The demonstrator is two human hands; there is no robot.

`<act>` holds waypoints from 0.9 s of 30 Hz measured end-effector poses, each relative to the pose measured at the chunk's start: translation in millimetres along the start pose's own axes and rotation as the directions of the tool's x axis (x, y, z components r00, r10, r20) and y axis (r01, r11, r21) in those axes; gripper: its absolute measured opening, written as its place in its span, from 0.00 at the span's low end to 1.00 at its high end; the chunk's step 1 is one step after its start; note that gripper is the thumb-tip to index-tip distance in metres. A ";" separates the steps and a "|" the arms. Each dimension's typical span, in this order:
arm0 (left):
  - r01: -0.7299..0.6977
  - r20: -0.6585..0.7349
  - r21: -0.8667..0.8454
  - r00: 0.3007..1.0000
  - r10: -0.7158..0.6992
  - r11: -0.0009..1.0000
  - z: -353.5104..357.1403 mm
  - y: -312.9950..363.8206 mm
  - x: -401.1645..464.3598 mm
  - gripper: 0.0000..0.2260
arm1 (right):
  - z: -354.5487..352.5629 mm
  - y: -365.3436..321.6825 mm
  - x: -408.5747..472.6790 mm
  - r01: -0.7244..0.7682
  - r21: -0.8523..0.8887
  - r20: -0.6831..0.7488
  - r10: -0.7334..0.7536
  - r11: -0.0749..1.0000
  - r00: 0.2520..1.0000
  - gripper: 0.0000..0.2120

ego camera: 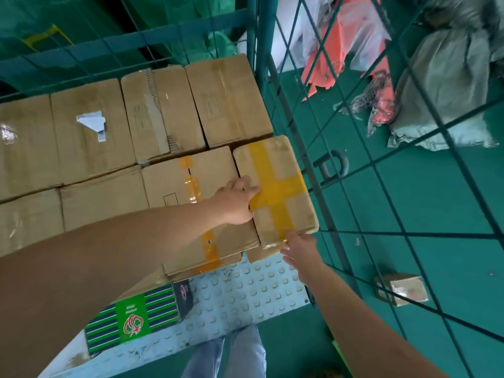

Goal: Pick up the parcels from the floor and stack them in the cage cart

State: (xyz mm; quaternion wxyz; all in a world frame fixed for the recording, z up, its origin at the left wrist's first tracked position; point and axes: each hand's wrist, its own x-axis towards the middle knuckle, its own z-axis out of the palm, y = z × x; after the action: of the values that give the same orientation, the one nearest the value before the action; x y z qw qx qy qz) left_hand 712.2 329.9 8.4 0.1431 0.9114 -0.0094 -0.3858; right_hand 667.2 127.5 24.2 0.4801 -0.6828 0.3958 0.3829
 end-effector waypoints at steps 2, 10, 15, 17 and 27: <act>0.000 -0.031 0.011 1.000 0.001 1.000 5.7 -0.9 2.6 0.33 | 2.7 1.1 3.9 0.046 -0.065 0.017 -0.045 0.997 0.999 0.30; 0.011 -0.118 -0.006 0.993 -0.012 1.000 17.8 -10.0 10.1 0.36 | 23.5 -18.1 33.0 0.096 -0.356 0.095 -0.066 0.930 0.993 0.19; 0.018 -0.078 -0.054 0.997 -0.022 0.998 18.1 -11.1 10.7 0.37 | 32.1 -26.1 30.8 0.126 -0.700 0.082 -0.097 0.703 0.992 0.04; 0.031 -0.044 -0.073 0.998 -0.034 0.997 14.9 -8.5 6.3 0.36 | 27.5 -15.0 39.0 0.107 -0.570 0.069 -0.082 0.815 0.994 0.04; 0.053 -0.076 -0.275 0.994 -0.076 0.960 -32.8 -14.7 -112.0 0.35 | 34.8 -4.0 -66.7 0.148 -0.257 0.299 -0.067 0.955 0.952 0.21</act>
State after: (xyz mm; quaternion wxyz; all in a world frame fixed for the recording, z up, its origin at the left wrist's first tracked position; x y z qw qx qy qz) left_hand 655.3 366.6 104.7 0.2549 0.8986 0.0798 -0.3482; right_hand 639.7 173.3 77.3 0.4527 -0.7008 0.2266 0.5026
